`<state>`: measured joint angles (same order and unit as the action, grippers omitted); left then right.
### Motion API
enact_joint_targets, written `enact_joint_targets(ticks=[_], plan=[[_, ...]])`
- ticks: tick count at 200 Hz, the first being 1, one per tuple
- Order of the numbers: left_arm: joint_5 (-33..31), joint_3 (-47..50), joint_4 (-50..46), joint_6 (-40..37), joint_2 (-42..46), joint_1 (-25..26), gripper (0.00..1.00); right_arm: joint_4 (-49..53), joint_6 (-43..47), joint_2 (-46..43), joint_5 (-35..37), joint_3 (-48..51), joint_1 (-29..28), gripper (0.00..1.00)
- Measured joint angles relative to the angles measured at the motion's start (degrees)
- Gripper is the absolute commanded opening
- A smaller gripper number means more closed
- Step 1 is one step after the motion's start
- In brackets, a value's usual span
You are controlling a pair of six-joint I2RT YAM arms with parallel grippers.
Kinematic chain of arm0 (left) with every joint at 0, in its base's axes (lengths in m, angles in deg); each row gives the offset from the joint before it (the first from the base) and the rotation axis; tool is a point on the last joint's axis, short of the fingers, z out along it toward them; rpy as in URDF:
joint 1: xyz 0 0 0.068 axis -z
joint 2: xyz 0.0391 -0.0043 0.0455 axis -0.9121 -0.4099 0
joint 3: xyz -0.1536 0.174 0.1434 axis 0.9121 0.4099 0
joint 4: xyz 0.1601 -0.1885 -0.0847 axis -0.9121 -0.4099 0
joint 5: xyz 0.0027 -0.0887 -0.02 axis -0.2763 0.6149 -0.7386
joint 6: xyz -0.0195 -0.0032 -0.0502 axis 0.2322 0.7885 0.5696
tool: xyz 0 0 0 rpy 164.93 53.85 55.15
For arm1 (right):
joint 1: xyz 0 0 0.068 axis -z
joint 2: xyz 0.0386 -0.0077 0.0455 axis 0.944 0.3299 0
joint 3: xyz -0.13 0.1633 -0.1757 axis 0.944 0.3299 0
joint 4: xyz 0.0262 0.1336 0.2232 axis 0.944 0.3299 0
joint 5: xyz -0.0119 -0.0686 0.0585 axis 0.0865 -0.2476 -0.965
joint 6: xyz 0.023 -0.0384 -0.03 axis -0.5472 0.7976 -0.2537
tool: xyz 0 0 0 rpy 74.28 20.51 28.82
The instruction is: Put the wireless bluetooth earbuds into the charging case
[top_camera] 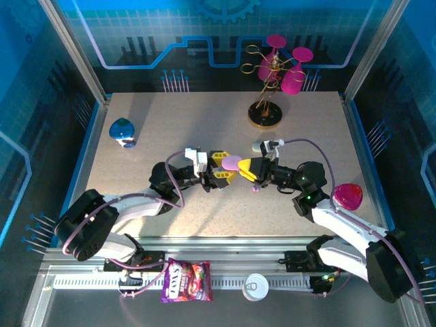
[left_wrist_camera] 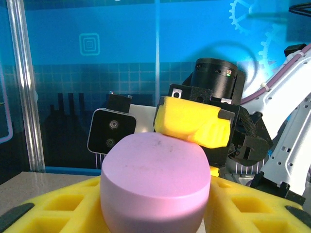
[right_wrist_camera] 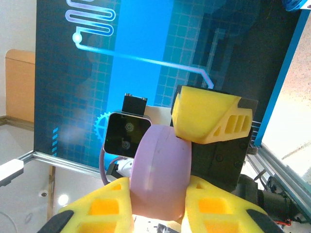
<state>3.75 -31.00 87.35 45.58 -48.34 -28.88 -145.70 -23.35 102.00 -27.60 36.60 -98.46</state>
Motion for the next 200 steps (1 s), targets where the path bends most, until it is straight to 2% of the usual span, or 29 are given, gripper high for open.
enact_joint_targets(ticks=[56,79,88,97,127,155,180,200], plan=[[0.3,0.0,0.0,-0.1,0.0,0.0,0.45,-0.4,-0.5,0.1,-0.2,0.1,0.0,0.16],[0.5,0.0,0.0,-0.3,0.0,-0.1,0.35,-0.9,-0.8,0.1,-0.2,0.3,0.0,0.16],[0.7,0.0,0.0,-0.2,0.0,-0.2,0.34,-0.9,-0.8,0.0,-0.1,0.3,0.0,0.19],[0.8,0.0,0.0,-0.2,0.0,-0.2,0.34,-0.8,-0.8,0.0,-0.1,0.3,0.0,0.25],[1.3,0.0,0.0,-0.1,0.0,0.0,0.30,1.2,0.4,-0.9,0.7,0.3,0.0,0.58],[1.3,0.0,-2.4,-0.1,0.5,0.1,0.30,6.3,5.5,-3.9,2.4,0.4,0.2,0.78],[1.3,0.0,-7.0,0.3,2.7,0.0,0.30,18.2,18.3,-10.8,4.9,-0.6,0.3,0.93],[2.3,-0.5,-10.4,1.7,4.3,-0.5,0.29,29.7,32.4,-16.4,8.4,-3.5,-0.4,0.99]])
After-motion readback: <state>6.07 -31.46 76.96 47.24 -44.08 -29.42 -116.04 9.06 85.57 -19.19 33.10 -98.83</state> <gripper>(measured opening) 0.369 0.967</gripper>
